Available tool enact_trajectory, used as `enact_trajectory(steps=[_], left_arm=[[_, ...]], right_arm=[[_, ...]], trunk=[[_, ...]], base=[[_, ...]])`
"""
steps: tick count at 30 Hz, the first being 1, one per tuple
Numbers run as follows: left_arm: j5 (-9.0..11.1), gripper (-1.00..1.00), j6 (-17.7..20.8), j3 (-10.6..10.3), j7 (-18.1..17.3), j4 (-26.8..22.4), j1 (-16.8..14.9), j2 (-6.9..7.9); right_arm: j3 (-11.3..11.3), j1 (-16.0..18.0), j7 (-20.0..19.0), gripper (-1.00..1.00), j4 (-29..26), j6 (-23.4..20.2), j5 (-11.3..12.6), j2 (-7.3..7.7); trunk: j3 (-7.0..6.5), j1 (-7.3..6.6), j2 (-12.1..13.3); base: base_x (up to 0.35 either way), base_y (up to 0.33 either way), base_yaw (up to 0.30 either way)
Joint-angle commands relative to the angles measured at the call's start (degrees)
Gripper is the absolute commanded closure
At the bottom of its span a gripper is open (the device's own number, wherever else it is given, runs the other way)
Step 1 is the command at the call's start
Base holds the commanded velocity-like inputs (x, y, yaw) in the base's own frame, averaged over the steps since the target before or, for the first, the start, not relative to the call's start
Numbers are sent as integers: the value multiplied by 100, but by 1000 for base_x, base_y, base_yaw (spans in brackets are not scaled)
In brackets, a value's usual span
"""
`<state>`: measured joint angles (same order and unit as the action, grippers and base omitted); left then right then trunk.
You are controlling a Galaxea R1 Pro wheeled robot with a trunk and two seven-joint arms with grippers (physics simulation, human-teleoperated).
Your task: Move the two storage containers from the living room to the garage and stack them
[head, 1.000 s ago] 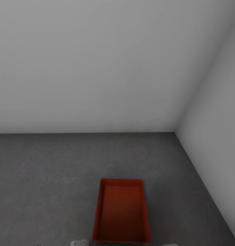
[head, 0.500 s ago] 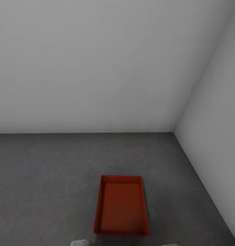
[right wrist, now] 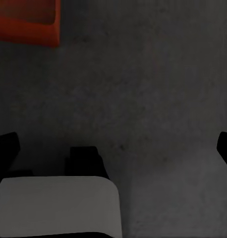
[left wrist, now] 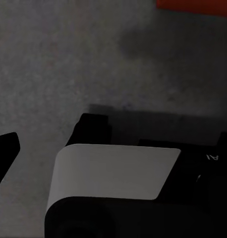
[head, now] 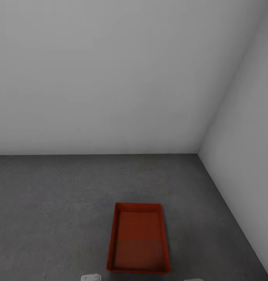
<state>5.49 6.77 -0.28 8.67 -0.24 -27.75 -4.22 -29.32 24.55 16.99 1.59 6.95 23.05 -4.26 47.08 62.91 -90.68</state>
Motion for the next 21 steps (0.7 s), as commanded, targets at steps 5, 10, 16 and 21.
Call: enact_trajectory(steps=[5,10,16,21], left_arm=[[57,-100,17,-7,21,0,-2,-7],[57,-100,17,-7,17,2,-2,-8],[57,-100,10,-7,13,6,-2,-9],[53,-100,8,-7,12,5,-2,-9]], right_arm=[[-48,6,-1,-100,17,34,59,-6],[-48,6,-3,-100,17,34,59,-6],[-48,6,-3,-100,17,29,59,-12],[-48,6,-3,-100,17,28,59,-10]], trunk=[[-42,0,-2],[-87,0,-2],[-141,0,-2],[-186,0,-2]], base=[[0,0,0],[0,0,0],[0,0,0],[0,0,0]])
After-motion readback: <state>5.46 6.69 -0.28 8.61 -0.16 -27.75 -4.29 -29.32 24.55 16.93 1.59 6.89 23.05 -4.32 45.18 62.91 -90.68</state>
